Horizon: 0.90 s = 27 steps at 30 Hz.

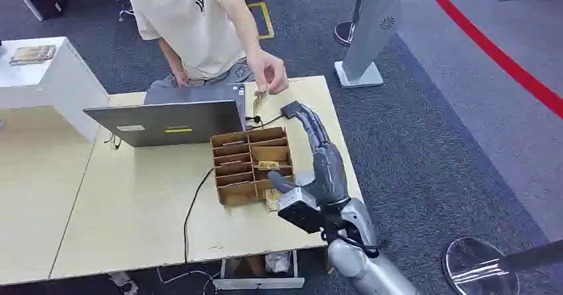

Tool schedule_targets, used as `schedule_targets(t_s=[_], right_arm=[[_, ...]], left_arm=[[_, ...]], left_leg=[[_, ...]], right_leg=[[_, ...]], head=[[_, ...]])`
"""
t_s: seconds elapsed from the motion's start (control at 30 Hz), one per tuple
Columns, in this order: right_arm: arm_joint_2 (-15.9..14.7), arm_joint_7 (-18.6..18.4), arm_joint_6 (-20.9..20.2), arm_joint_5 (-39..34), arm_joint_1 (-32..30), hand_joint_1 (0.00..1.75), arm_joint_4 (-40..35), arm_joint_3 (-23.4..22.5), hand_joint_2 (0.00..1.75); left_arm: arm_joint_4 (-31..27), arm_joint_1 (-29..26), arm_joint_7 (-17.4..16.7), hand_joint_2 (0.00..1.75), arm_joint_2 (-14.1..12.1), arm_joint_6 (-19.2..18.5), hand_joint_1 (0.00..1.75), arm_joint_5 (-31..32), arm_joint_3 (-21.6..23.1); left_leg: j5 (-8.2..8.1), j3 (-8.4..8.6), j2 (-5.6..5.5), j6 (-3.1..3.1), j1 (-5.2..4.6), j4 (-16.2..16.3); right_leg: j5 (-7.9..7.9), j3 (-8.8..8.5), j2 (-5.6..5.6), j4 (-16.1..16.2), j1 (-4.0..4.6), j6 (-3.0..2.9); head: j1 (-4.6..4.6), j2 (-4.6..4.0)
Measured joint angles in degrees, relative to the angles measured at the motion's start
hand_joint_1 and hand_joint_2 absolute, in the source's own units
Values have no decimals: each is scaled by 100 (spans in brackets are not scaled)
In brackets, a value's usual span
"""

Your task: Pass the card to the sensor for recognition and then transmit it.

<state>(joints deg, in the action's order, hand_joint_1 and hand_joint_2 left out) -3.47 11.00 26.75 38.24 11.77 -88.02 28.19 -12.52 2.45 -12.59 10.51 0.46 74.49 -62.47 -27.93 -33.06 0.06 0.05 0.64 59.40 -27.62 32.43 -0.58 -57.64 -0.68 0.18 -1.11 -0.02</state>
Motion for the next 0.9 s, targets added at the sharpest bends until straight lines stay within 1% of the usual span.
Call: schedule_targets(t_s=[0.17, 0.37, 0.53, 0.77, 0.9], right_arm=[[-46, -287, 234, 1141, 454, 0, 112, 184, 175], [-96, -447, 337, 1838, 890, 0, 357, 333, 175], [-157, -578, 341, 2440, 1340, 0, 751, 457, 175], [-217, -685, 342, 2958, 1944, 0, 1462, 566, 175], [-225, -737, 333, 3092, 2182, 0, 1774, 603, 175]], left_arm=[[0, 9, -11, 0, -29, -68, 0, 112, 26], [0, 15, -11, 0, -59, -120, 0, 190, 68], [0, 29, -11, 0, -81, -212, 0, 273, 160], [0, 45, -9, 0, -109, -282, 0, 337, 249], [0, 50, -9, 0, -112, -308, 0, 365, 293]], left_leg=[[1, 0, 0, 0, 0, 0], [1, 0, -1, 1, 0, 0], [1, 0, -1, 1, 0, 0], [4, 0, -1, -1, 0, 1], [4, 0, -2, -1, 0, 1]], right_leg=[[1, 0, 0, -1, 0, 0], [1, 0, -1, -1, 0, 0], [1, 0, 1, -1, 0, 0], [3, -1, -1, -2, 0, 0], [3, 0, -2, -2, 0, 0]], head=[[0, 0], [2, 0], [0, 0], [2, 0], [0, 0]])
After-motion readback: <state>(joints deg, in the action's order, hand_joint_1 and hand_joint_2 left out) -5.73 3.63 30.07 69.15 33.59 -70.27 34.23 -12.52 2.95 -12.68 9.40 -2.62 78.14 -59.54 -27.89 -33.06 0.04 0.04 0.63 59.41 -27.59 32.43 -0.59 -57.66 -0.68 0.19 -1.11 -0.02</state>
